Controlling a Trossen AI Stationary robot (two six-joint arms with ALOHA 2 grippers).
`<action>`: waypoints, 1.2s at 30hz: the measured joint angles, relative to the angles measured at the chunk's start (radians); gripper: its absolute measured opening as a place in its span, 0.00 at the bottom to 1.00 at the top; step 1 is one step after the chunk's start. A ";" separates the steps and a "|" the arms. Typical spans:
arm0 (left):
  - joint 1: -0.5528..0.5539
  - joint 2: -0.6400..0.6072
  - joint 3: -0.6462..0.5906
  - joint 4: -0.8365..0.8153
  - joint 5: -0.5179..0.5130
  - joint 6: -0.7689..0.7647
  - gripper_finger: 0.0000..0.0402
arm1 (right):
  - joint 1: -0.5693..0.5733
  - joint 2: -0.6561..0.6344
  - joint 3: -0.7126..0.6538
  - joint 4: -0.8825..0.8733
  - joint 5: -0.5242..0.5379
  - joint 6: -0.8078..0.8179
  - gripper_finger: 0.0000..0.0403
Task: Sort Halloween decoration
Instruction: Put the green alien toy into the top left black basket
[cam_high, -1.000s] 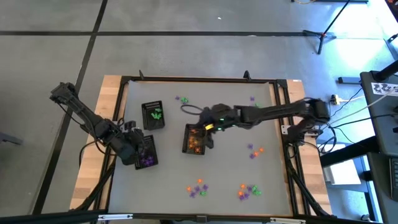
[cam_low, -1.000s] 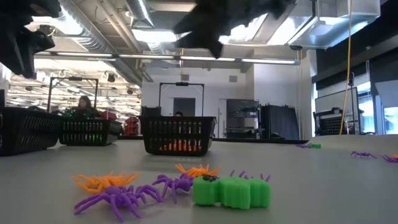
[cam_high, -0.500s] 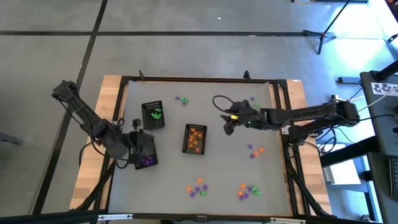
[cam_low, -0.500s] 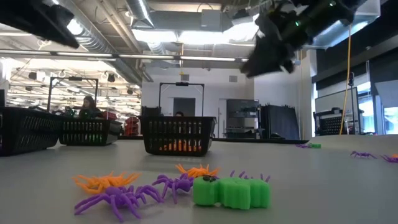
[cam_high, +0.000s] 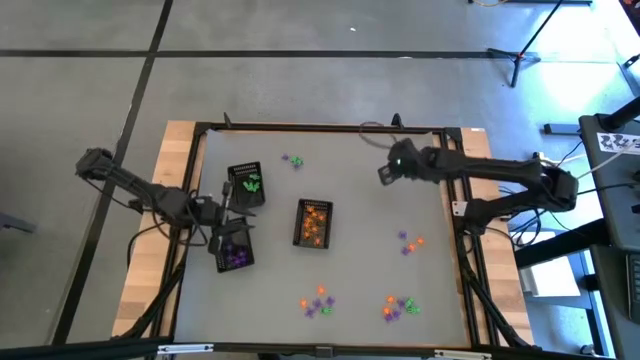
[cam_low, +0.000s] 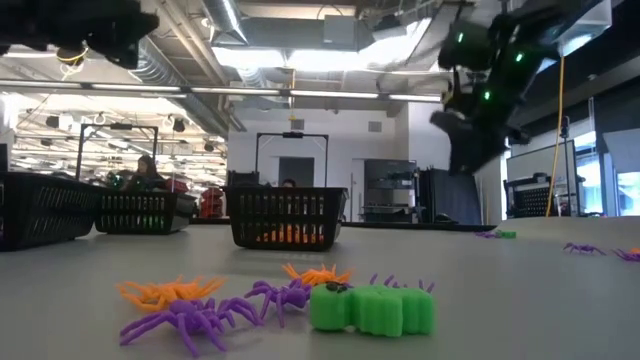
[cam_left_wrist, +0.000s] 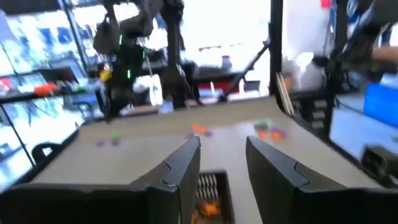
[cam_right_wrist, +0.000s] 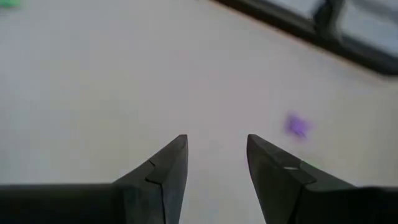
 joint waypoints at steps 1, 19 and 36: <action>0.015 -0.001 -0.003 0.019 0.004 0.003 0.31 | -0.045 0.006 0.000 -0.014 -0.022 0.000 0.40; 0.072 0.000 -0.006 0.022 0.001 -0.004 0.31 | -0.352 0.210 0.000 -0.057 -0.089 -0.057 0.40; 0.072 0.000 -0.006 0.014 0.000 -0.005 0.31 | -0.349 0.384 0.006 -0.016 -0.118 -0.080 0.37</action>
